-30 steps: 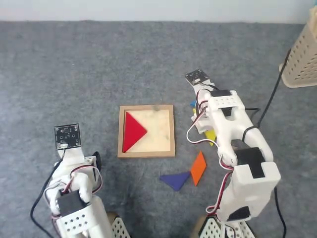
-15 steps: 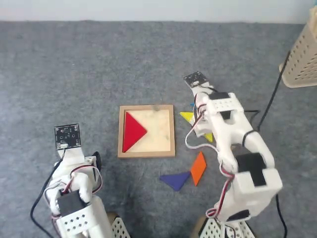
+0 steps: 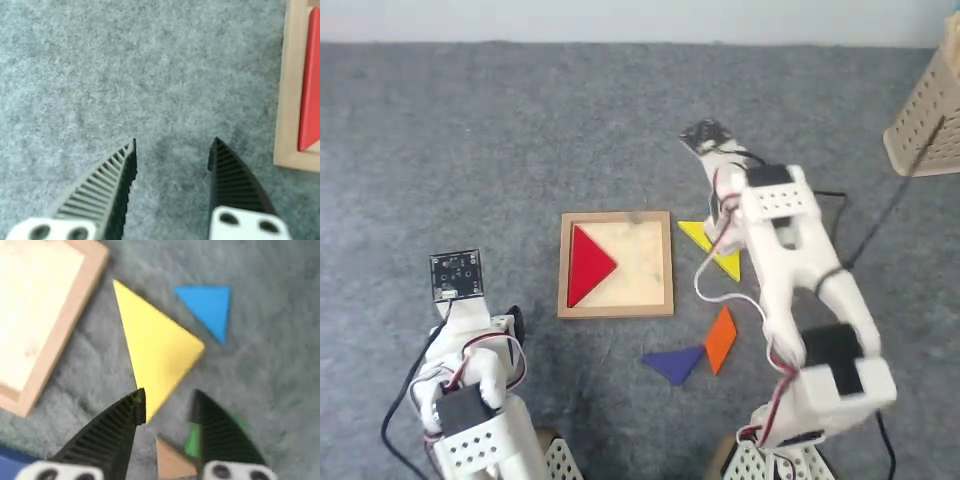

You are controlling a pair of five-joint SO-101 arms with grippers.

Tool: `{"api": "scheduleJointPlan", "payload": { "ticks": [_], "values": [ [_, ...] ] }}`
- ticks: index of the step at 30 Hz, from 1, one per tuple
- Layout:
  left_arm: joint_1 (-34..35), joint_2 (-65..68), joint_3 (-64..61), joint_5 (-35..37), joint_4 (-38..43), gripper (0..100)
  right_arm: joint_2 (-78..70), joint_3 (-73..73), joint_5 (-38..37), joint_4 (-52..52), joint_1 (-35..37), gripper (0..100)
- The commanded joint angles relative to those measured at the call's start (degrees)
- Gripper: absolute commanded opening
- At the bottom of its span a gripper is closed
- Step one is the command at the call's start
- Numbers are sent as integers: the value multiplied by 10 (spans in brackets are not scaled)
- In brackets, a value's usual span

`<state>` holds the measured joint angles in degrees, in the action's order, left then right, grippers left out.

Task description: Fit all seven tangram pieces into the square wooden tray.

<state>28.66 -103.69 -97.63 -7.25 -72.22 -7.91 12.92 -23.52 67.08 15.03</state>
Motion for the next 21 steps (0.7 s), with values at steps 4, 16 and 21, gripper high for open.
{"api": "scheduleJointPlan", "payload": {
  "ticks": [4, 16, 21],
  "values": [
    [0, -7, 11, 5, -2, 225, -124, -112, -56, 10, 20, 322],
    [0, -7, 11, 5, -2, 225, -163, -67, -73, -37, 23, 249],
    [0, -7, 11, 5, -2, 225, -154, -59, -18, -38, 18, 110]
  ]
}}
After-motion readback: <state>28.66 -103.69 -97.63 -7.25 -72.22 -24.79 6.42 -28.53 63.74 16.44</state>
